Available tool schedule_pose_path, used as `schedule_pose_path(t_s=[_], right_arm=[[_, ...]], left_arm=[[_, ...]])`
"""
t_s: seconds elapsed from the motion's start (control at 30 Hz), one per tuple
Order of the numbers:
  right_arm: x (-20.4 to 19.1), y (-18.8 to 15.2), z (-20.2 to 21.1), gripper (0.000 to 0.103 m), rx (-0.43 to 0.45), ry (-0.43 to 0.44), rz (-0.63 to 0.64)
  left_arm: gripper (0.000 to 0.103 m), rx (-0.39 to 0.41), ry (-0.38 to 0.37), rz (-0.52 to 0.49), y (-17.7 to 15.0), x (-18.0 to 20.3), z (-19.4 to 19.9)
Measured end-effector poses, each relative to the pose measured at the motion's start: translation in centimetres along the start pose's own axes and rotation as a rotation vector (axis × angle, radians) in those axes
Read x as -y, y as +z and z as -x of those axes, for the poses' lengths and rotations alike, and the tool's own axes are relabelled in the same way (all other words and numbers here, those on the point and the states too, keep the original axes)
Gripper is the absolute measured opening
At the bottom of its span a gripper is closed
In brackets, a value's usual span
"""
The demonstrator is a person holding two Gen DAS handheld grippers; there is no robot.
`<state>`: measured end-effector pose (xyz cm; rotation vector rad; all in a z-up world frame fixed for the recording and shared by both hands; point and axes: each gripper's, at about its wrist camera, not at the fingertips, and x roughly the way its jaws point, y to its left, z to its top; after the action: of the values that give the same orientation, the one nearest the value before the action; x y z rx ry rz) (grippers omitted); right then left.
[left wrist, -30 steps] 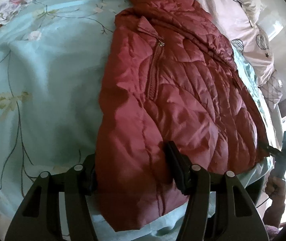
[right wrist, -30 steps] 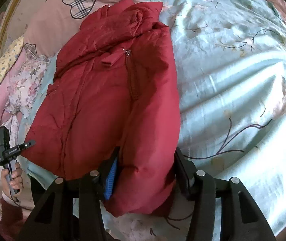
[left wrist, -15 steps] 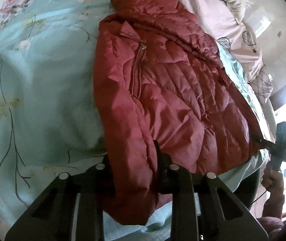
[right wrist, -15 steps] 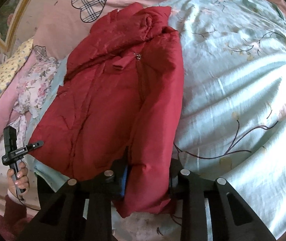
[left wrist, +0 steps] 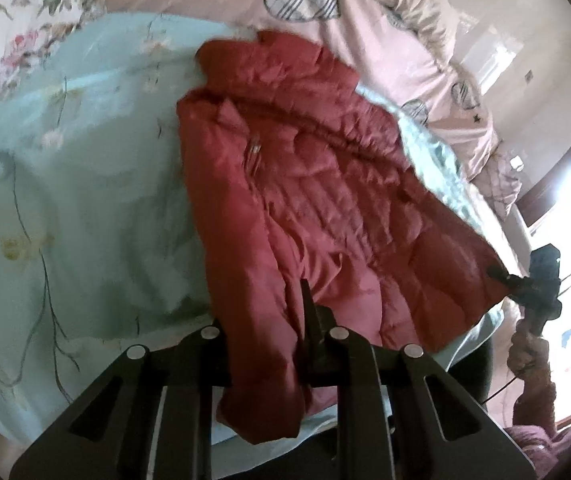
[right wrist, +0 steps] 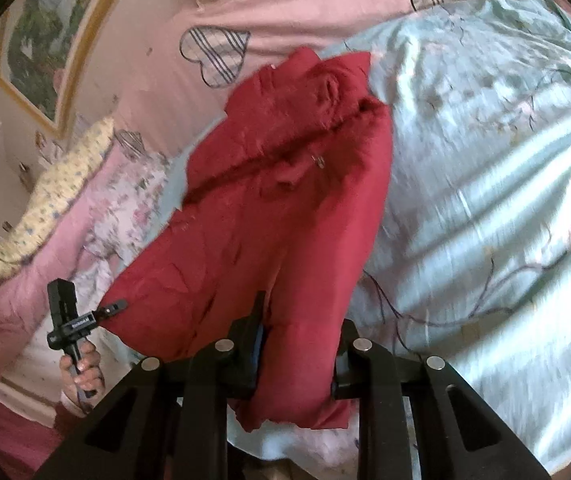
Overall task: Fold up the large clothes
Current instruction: 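Grasp the hem with both tools and lift it toward the collar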
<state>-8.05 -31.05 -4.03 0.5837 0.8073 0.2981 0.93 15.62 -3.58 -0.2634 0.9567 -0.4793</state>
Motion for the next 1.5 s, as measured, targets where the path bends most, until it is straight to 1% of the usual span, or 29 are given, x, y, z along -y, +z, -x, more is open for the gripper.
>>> schedule_pose_path(t_s=[0.2, 0.4, 0.67, 0.93, 1.1, 1.3, 1.5], right_arm=[[-1.0, 2.2, -0.1, 0.022, 0.055, 0.022, 0.021], [-1.1, 3.7, -0.2, 0.022, 0.097, 0.034, 0.022], [-1.5, 6.8, -0.7, 0.022, 0.159, 0.043, 0.013], [-1.9, 10.9, -1.7, 0.022, 0.230, 0.026, 0.008], [-1.9, 13.4, -3.0, 0.022, 0.260, -0.007, 0.006], [-1.7, 16.3, -4.9, 0.022, 0.285, -0.024, -0.002], [-0.9, 19.4, -6.9, 0.023, 0.302, -0.026, -0.032]], left_arm=[[0.016, 0.078, -0.026, 0.001, 2.4, 0.6, 0.8], [0.016, 0.113, -0.032, 0.006, 3.7, 1.0, 1.0], [0.016, 0.163, -0.037, 0.004, 6.8, 1.3, 0.9], [0.016, 0.229, -0.004, 0.009, 10.9, 2.3, 0.2], [0.016, 0.259, 0.029, 0.021, 13.4, 2.5, -0.8], [0.017, 0.278, 0.062, 0.028, 15.6, 2.4, -2.0], [0.017, 0.279, 0.086, 0.049, 18.7, 2.0, -4.0]])
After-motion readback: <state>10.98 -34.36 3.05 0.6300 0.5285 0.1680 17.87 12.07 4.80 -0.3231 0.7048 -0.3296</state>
